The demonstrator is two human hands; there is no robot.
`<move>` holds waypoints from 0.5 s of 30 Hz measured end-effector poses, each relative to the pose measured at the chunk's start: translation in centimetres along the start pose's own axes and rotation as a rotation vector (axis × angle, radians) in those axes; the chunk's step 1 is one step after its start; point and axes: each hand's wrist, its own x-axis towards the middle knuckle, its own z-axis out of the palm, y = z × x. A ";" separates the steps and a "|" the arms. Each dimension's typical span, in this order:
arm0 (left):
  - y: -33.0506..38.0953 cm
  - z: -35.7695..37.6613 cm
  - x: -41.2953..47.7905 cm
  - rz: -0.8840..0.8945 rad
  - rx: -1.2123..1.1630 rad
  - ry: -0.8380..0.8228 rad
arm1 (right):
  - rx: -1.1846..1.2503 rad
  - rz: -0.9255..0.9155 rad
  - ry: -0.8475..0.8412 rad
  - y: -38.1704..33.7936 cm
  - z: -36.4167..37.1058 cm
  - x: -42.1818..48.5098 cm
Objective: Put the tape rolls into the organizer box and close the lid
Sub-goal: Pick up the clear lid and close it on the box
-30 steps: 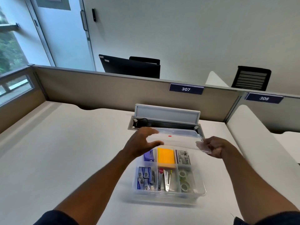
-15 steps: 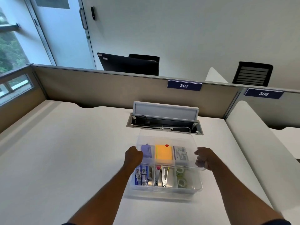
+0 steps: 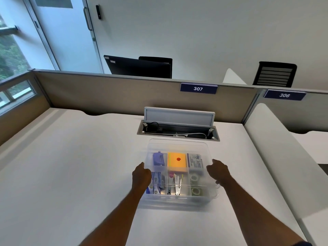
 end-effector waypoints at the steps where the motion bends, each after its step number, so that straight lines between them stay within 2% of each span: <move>1: -0.2 0.1 -0.3 -0.001 -0.008 0.011 | -0.025 -0.008 -0.001 0.0 0.0 -0.2; 9: -1.2 0.1 -1.6 -0.010 0.016 0.013 | -0.156 -0.038 -0.051 0.5 0.2 -2.1; 15: -2.1 0.0 -2.0 -0.029 0.011 0.011 | -0.104 -0.050 -0.076 0.8 0.0 -3.2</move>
